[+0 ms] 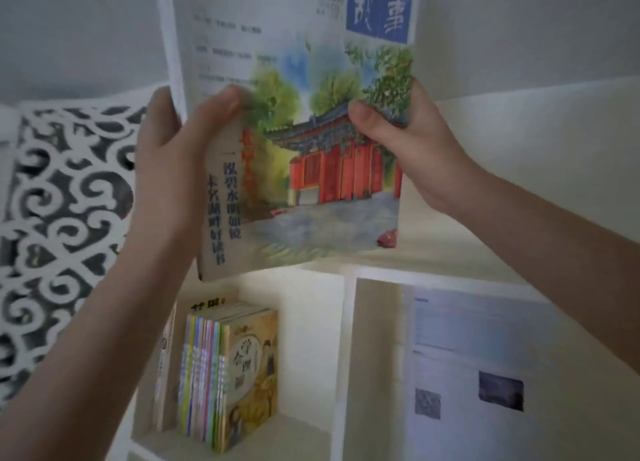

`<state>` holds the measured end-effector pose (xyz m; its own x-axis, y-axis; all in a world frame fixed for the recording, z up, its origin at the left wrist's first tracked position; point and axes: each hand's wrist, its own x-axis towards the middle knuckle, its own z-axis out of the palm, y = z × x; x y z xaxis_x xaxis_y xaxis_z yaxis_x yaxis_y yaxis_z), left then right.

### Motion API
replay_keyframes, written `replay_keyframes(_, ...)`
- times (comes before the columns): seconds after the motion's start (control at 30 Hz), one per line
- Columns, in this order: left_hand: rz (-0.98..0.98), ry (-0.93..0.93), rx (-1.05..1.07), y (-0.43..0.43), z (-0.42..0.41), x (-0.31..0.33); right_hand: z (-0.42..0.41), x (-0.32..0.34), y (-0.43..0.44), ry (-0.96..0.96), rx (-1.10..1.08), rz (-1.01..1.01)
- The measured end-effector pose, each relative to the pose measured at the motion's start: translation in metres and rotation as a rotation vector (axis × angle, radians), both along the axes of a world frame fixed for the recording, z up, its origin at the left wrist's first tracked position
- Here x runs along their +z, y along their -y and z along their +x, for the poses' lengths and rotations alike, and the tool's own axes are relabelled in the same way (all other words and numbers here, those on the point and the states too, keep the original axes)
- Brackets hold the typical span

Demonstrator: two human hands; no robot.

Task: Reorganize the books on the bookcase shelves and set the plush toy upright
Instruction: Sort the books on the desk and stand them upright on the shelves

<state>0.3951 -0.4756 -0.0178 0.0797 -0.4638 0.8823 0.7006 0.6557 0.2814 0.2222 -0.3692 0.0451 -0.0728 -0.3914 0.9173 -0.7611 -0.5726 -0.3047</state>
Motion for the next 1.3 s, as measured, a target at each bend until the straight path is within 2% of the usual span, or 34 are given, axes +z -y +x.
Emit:
replay_keyframes(0.17,0.063,0.033,0.336,0.038,-0.026,0.021,-0.033,0.035,0.068,0.044,0.016,0.188)
replay_keyframes(0.4,0.169,0.179,0.696,0.091,-0.069,0.002,-0.084,-0.015,0.140,0.161,0.120,0.553)
replay_keyframes(0.53,0.201,0.178,0.769,0.104,-0.075,0.004,-0.089,-0.027,0.156,0.213,0.083,0.547)
replay_keyframes(0.67,0.260,0.157,0.802,0.118,-0.076,0.001,-0.088,-0.022,0.168,0.053,-0.231,0.508)
replay_keyframes(0.8,0.319,0.163,0.805,0.129,-0.073,0.003,-0.067,-0.015,0.175,-0.305,-0.527,0.413)
replay_keyframes(0.9,0.347,0.155,0.763,0.136,-0.070,0.001,-0.057,-0.007,0.181,-0.391,-0.621,0.441)
replay_keyframes(0.97,0.345,0.118,0.732,0.137,-0.068,-0.003,-0.060,-0.002,0.177,-0.393,-0.494,0.513)
replay_keyframes(1.07,0.317,0.031,0.648,0.129,-0.063,-0.008,-0.068,-0.003,0.160,-0.379,-0.213,0.842)
replay_keyframes(1.1,0.287,-0.002,0.592,0.123,-0.062,-0.009,-0.072,-0.007,0.156,-0.358,-0.156,0.857)
replay_keyframes(1.23,0.184,-0.065,0.491,0.106,-0.051,0.000,-0.069,-0.007,0.167,0.002,0.117,0.639)
replay_keyframes(1.3,0.143,-0.063,0.466,0.105,-0.044,0.012,-0.068,0.004,0.164,0.016,0.271,0.565)
